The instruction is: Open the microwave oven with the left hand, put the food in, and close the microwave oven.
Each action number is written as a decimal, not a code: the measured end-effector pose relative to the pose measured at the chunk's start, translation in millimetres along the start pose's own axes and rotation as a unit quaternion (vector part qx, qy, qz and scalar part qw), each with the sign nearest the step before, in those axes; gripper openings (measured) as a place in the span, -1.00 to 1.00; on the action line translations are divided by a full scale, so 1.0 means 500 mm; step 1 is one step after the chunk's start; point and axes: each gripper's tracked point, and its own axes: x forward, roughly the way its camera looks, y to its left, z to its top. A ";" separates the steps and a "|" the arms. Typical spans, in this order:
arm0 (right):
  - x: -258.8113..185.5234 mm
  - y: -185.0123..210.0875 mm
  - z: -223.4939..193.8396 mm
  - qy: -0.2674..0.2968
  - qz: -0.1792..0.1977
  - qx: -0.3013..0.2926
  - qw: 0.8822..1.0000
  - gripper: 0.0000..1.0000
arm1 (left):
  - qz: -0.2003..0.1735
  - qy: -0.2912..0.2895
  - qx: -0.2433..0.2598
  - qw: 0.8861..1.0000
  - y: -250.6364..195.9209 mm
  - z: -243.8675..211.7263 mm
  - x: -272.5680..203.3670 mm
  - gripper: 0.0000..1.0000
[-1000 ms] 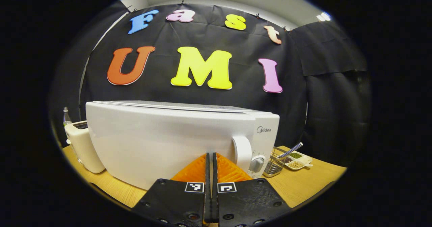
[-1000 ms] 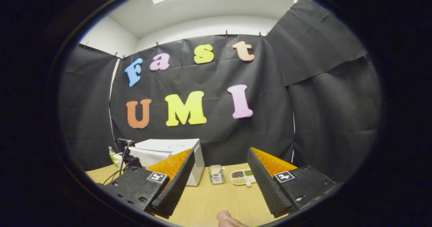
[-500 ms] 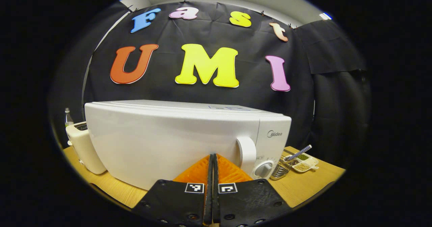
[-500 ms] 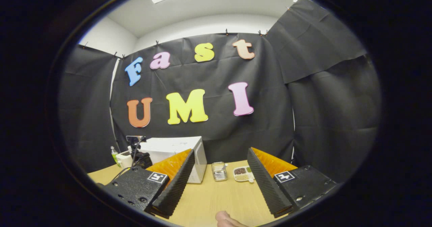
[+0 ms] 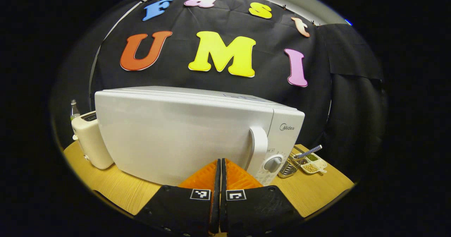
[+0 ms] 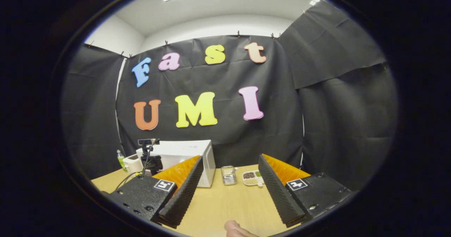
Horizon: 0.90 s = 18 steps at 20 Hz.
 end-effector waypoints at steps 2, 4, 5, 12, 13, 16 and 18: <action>-0.013 0.011 -0.001 0.002 0.004 0.004 1.000 1.00 | 0.008 0.001 0.005 1.000 0.005 0.007 -0.043 -0.76; -0.025 0.019 -0.008 0.004 0.004 0.000 1.000 1.00 | 0.027 -0.003 0.022 0.999 0.014 0.020 -0.094 -0.06; -0.031 0.020 -0.013 0.005 0.002 -0.006 1.000 1.00 | 0.033 -0.008 0.030 0.999 0.015 0.028 -0.121 -0.46; -0.117 0.068 -0.029 -0.002 0.014 -0.011 1.000 1.00 | 0.013 -0.064 0.065 0.996 -0.043 0.108 -0.383 0.90; -0.130 0.070 -0.029 -0.004 0.014 -0.010 1.000 1.00 | 0.006 -0.069 0.061 0.996 -0.055 0.116 -0.427 0.90; -0.173 0.079 -0.018 -0.011 0.008 -0.011 1.000 1.00 | 0.014 -0.083 0.041 0.996 -0.060 0.153 -0.551 0.91; -0.199 0.081 -0.006 -0.021 0.000 -0.016 1.000 1.00 | 0.019 -0.102 0.027 0.994 -0.062 0.191 -0.628 0.89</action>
